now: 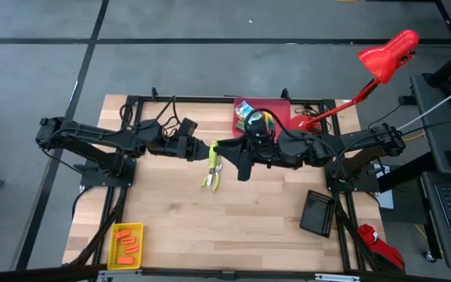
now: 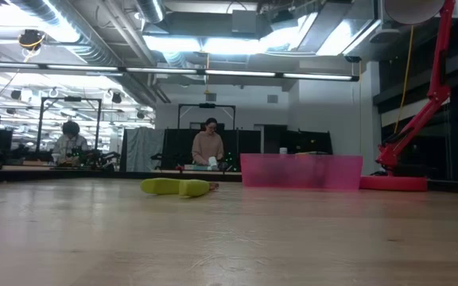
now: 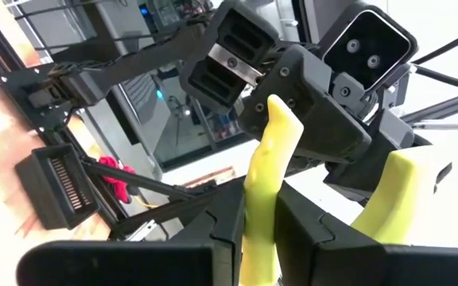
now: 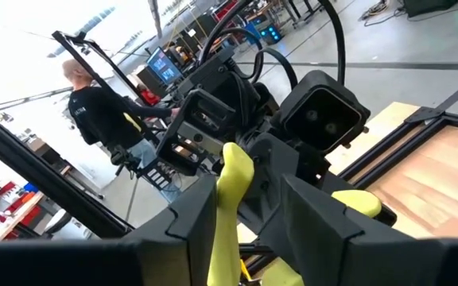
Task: Pick & Place School Supplies
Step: Put the light green hole puncher into the black bin
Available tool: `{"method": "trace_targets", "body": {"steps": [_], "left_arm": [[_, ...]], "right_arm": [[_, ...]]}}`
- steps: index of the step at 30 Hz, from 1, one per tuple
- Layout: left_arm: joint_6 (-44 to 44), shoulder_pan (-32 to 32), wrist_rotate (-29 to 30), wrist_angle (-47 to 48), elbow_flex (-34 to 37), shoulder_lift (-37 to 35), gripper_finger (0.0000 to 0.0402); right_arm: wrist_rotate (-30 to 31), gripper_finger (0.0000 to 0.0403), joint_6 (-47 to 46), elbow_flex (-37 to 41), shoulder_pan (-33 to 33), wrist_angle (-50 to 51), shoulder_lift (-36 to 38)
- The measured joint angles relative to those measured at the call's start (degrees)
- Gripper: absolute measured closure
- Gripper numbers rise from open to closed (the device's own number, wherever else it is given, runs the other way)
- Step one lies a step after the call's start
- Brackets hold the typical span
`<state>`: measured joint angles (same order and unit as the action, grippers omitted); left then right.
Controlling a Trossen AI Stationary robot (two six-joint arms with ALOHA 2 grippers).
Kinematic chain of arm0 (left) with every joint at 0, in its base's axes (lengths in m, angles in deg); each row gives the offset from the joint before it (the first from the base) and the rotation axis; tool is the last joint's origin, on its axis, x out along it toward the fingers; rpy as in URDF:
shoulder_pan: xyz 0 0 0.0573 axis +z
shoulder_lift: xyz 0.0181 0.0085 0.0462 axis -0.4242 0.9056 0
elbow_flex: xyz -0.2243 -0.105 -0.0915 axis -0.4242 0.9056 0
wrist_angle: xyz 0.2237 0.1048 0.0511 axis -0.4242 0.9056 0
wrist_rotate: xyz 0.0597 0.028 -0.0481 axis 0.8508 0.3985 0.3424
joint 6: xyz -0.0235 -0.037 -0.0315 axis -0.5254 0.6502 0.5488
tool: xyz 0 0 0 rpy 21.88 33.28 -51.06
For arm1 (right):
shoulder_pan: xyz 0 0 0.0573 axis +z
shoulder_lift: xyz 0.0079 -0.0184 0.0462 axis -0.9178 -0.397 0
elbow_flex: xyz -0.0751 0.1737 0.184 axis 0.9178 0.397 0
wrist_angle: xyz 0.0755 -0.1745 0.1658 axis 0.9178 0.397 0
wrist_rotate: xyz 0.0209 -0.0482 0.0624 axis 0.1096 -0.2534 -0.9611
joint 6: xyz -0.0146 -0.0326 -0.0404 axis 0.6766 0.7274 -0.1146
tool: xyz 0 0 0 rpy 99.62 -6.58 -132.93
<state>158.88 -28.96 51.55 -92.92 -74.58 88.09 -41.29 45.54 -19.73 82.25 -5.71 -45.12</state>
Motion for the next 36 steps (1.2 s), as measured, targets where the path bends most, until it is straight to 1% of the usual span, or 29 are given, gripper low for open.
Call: {"method": "trace_targets", "body": {"steps": [7,10,13,19,22,33,36], "left_arm": [[-0.02,0.02,0.23,0.11,-0.01,0.0,0.0361],[-0.04,0.02,0.38,0.87,-0.02,0.0,0.036],[-0.24,0.0,0.56,1.27,-0.02,0.02,0.0362],[-0.44,-0.02,0.63,0.82,-0.02,-0.01,0.036],[-0.57,-0.04,0.63,0.79,-0.02,-0.04,0.0361],[-1.04,-0.02,0.87,0.57,-0.11,-0.13,0.036],[-1.23,-0.04,0.89,0.2,-0.09,-0.13,0.0359]], "right_arm": [[-0.19,0.0262,-0.01,0.0,0.04,-0.09,0.0],[-1.17,0.0271,0.45,0.0,0.04,-1.16,-0.01],[-1.95,0.0294,1.12,0.0,0.04,-1.79,0.0],[-3.04,0.0362,2.47,0.0,0.11,-2.04,0.0],[-3.48,0.0382,2.93,0.0,0.11,-2.1,0.02],[-4.65,0.0401,4.09,0.0,0.24,-3.07,0.09],[-5.13,0.0393,4.86,0.0,0.49,-3.81,0.09]]}}
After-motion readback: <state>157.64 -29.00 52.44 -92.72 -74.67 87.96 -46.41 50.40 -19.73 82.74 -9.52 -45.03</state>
